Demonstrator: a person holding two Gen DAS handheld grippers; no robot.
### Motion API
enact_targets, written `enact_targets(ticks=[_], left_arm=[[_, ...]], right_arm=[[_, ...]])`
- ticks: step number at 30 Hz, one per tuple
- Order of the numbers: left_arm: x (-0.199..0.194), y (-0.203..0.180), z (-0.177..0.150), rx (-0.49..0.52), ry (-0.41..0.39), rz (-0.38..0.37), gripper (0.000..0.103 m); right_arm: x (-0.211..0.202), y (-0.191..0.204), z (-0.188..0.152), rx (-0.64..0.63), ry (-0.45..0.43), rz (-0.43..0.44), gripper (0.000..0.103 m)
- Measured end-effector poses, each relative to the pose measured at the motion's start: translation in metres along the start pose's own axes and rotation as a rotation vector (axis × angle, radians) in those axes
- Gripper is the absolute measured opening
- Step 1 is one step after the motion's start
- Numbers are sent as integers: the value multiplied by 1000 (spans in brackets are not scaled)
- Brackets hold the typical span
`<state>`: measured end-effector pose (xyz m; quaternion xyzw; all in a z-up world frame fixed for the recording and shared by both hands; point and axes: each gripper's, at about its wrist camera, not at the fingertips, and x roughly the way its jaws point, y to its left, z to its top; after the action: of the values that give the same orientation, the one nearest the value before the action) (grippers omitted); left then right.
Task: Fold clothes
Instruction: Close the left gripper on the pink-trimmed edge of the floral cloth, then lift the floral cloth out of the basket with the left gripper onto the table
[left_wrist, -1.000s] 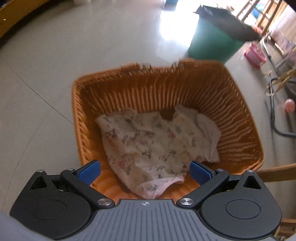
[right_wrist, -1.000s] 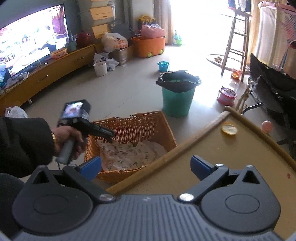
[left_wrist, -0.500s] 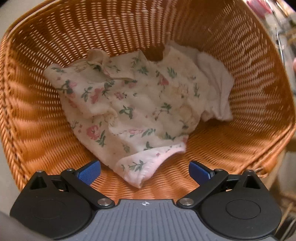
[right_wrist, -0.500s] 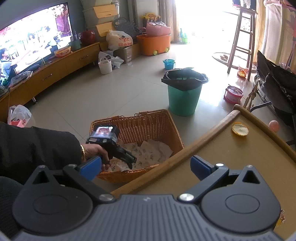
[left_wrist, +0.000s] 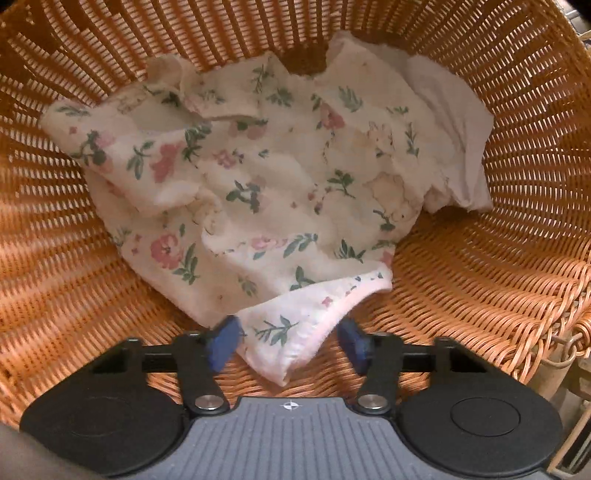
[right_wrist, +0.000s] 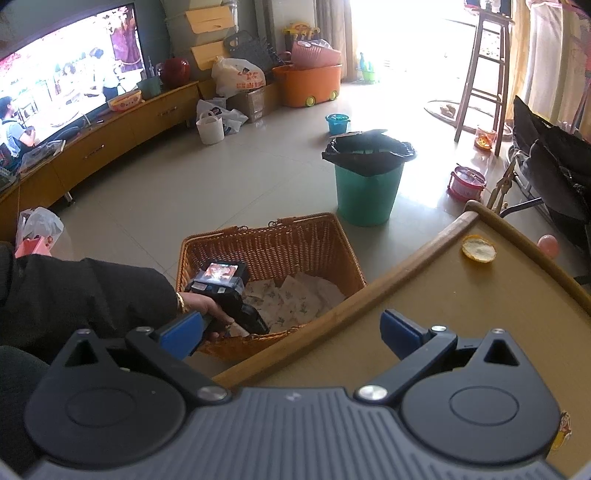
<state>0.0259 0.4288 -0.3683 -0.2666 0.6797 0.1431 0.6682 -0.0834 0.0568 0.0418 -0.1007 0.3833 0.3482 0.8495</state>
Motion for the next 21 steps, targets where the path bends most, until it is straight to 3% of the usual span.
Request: enact_targets(ticks=[2, 5, 12, 21], left_arm=[[2, 3, -1, -9, 5, -11, 26], [0, 8, -6, -29, -28, -29, 8], [-30, 13, -11, -39, -144, -49, 6], [-115, 17, -24, -99, -271, -94, 6]], right_arm=[[2, -1, -2, 9, 10, -1, 103], [4, -2, -4, 15, 21, -4, 102], [4, -4, -7, 25, 28, -17, 102], [-7, -10, -10, 52, 52, -72, 102]])
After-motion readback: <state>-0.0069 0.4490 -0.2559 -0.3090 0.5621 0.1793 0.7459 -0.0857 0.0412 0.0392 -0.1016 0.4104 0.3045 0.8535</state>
